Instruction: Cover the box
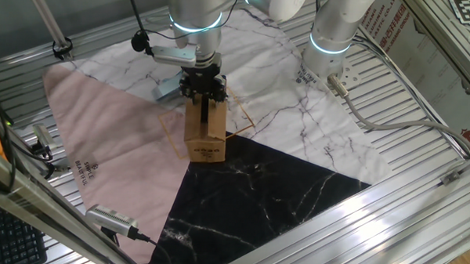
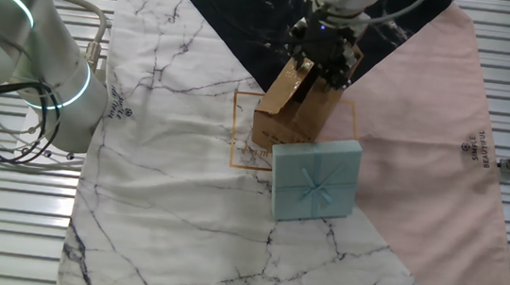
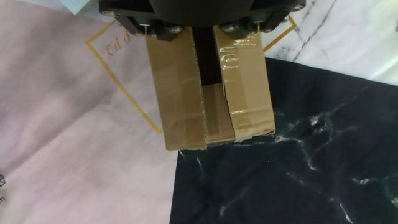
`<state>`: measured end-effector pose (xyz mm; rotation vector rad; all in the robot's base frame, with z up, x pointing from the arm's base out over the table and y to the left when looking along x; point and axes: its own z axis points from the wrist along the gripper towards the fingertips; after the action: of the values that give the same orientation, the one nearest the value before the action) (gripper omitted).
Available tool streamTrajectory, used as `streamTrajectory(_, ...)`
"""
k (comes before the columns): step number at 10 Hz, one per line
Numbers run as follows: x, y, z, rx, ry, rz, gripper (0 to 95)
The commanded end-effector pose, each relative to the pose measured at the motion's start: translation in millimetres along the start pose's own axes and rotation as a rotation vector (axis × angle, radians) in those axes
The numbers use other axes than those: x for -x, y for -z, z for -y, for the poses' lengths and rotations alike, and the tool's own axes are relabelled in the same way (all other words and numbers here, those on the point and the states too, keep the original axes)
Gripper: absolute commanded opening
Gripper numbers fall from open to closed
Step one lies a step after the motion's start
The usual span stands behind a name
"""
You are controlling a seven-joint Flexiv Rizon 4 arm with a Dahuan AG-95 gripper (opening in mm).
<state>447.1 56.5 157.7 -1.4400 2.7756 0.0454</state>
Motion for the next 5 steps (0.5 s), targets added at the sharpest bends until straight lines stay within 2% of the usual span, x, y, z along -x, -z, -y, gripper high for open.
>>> streamTrajectory(1, 0.2, -2.8, -0.7, -0.003, -0.001, 0.001, 57.0)
streamTrajectory(5, 0.6, -5.0, -1.5, -0.008, -0.003, 0.002, 57.0)
